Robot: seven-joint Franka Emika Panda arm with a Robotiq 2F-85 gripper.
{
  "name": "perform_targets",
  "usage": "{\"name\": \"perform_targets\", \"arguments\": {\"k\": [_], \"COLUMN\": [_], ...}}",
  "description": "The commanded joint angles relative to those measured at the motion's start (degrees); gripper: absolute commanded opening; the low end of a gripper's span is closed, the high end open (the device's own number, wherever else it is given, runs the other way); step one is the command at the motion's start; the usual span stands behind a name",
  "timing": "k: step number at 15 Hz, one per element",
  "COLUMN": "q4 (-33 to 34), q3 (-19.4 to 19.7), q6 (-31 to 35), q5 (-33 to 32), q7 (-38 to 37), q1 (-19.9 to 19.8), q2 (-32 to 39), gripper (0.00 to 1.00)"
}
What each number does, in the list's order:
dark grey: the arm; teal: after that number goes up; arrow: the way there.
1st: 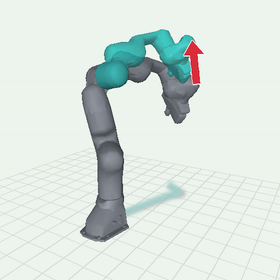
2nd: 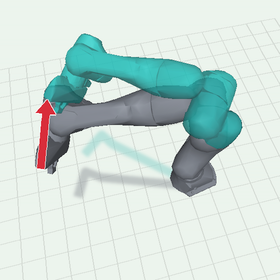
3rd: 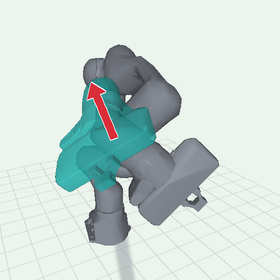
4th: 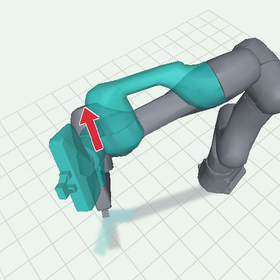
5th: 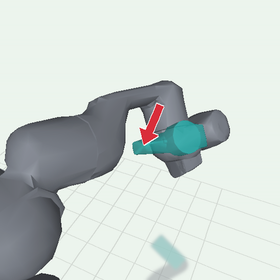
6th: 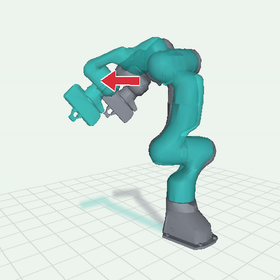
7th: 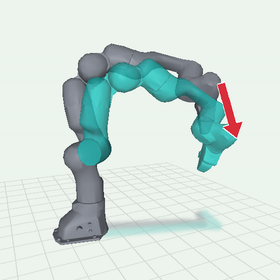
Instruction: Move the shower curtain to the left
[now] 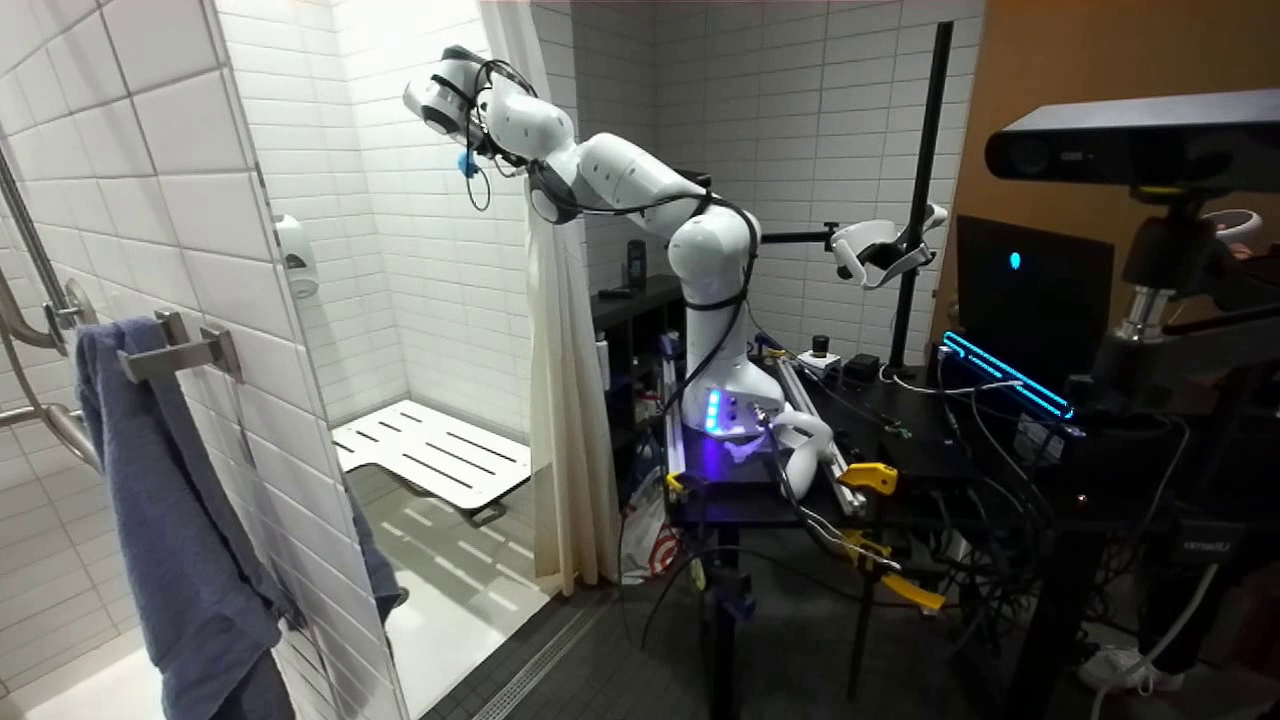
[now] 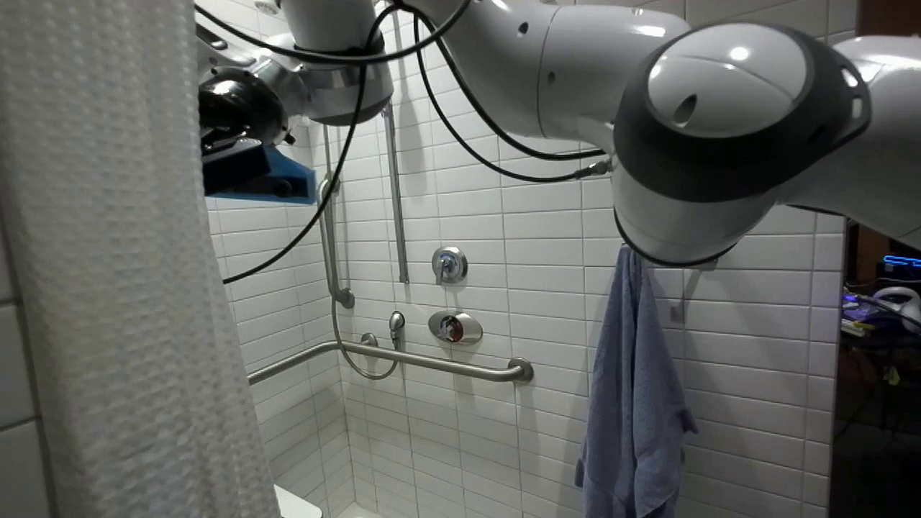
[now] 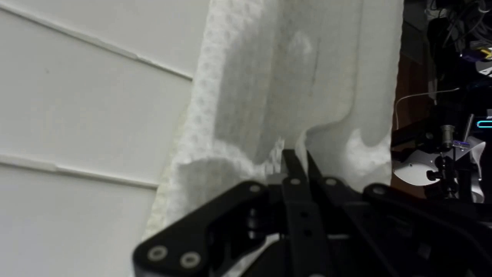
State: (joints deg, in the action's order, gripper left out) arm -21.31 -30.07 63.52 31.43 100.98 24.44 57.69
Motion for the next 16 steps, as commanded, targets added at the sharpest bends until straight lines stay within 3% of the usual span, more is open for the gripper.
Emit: {"name": "perform_targets", "arguments": {"k": [1, 9, 10, 12, 13, 14, 16], "q4": [-1.15, -1.71, -1.59, 1.02, -5.20, 2.69, 2.93], "q3": [1.37, 1.26, 1.27, 1.91, 2.18, 3.02, 4.09], "q6": [-0.99, -3.03, -3.20, -5.00, -3.38, -6.55, -7.34], "q5": [-1.73, -1.27, -1.22, -2.18, -3.28, -3.71, -5.23], "q7": [1.60, 1.11, 1.02, -0.06, 1.32, -0.63, -0.93], "q1": [2.72, 0.98, 0.70, 1.09, -0.61, 1.54, 1.71], "q2": [2.89, 1.70, 1.74, 3.20, 0.51, 5.29, 6.72], "gripper": [0.00, 0.00, 0.26, 0.32, 0.37, 0.45, 0.57]}}
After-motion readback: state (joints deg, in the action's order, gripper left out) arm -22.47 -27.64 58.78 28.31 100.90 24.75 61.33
